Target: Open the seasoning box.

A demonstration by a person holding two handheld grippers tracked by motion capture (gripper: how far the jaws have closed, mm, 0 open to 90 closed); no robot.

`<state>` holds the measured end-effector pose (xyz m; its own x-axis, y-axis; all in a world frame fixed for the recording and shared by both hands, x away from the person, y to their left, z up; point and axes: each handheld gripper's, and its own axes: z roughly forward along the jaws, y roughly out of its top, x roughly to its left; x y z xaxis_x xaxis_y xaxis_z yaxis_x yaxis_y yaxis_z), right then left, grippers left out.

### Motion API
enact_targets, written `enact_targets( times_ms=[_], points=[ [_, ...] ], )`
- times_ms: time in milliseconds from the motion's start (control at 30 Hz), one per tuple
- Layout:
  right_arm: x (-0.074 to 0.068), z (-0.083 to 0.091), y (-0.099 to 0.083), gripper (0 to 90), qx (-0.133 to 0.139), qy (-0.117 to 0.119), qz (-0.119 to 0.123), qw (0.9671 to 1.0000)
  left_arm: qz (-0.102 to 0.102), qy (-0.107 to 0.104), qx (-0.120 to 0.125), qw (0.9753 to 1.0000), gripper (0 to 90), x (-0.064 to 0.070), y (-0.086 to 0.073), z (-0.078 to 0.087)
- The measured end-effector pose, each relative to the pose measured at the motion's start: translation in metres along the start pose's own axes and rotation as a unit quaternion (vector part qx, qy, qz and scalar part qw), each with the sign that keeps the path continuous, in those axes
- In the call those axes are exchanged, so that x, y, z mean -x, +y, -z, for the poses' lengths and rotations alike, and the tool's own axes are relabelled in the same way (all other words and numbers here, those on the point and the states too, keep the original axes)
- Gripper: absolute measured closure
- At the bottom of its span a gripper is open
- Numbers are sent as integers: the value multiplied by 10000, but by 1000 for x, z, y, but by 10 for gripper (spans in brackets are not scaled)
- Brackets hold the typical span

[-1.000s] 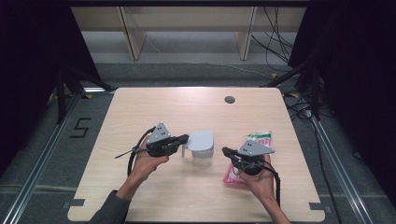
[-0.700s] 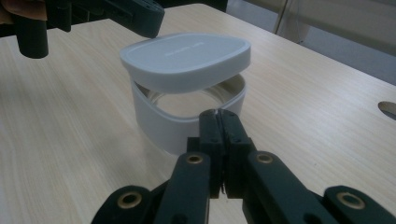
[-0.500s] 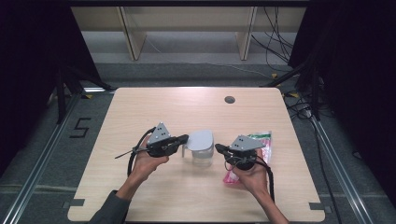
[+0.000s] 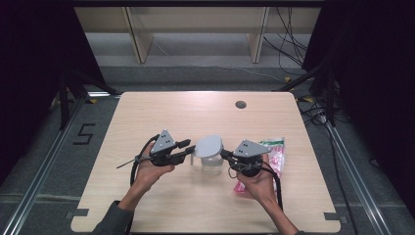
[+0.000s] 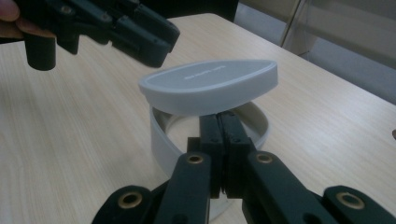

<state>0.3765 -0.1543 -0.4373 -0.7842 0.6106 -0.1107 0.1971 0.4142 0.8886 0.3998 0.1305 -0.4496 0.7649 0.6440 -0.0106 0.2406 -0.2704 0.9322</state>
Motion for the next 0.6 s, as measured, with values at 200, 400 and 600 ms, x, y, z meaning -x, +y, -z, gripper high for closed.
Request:
enact_targets(
  times_ms=[200,400,600],
  points=[
    [-4,-3,6,900,45,-1,-48,10000,77,13,-52,10000,533,-1,-11,18],
    [-7,-7,13,900,131,-16,-4,9999,83,-14,-212,9997,464,8,-26,28],
    [-14,-13,21,900,181,9,137,9997,-41,-95,-384,9992,412,11,-37,33]
  ],
)
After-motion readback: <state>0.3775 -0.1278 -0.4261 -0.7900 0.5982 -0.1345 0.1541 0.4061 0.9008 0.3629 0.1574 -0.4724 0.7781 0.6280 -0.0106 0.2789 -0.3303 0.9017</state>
